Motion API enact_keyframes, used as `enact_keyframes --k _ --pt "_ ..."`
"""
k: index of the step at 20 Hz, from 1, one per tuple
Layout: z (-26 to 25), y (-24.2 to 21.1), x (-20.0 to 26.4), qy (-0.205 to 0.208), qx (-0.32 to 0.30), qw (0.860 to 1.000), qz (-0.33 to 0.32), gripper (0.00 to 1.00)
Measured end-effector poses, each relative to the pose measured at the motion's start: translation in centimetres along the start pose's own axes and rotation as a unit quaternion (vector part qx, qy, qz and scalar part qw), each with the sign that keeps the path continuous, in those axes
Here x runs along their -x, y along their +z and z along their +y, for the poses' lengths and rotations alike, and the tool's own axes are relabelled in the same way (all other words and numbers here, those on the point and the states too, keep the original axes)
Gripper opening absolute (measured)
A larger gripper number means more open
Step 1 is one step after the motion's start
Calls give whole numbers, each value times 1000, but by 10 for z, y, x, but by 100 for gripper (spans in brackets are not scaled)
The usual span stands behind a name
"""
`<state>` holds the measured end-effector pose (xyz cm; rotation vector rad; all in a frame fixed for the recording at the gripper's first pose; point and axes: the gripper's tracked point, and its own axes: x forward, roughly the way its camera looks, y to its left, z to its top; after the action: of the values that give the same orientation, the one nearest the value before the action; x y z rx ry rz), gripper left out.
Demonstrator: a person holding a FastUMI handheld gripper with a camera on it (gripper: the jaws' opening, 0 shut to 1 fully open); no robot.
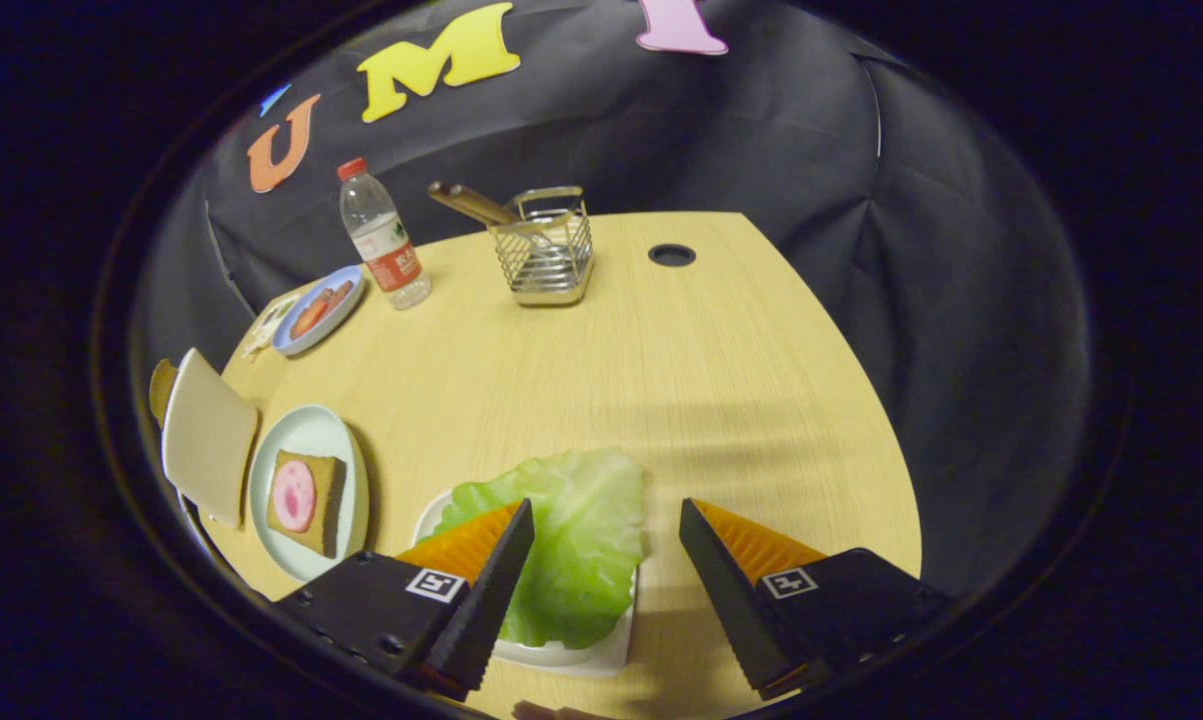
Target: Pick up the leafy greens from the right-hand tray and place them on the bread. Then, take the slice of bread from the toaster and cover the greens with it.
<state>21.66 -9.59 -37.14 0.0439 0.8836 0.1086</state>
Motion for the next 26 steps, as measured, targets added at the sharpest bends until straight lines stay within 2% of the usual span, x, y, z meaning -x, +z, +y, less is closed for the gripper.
enact_keyframes --k 1,4,5,7,8,11,13,14,15,18,26 --pt "0 -3 -5 -6 3 1000 8 91" --pt "1 -3 -15 -15 19 999 21 71" --pt "6 -3 -14 -11 22 999 23 70" --pt "5 0 -13 -22 36 999 19 48" --pt "2 4 -13 -33 44 998 11 48" --pt "0 6 -11 -53 67 996 11 14" --pt "-2 4 -12 -53 81 995 17 11" --pt "-6 5 -7 -65 80 995 16 6" --pt "-3 7 -8 -60 77 995 16 1" --pt "8 15 10 -38 83 996 -12 0" --pt "41 23 75 -29 108 991 -67 0"
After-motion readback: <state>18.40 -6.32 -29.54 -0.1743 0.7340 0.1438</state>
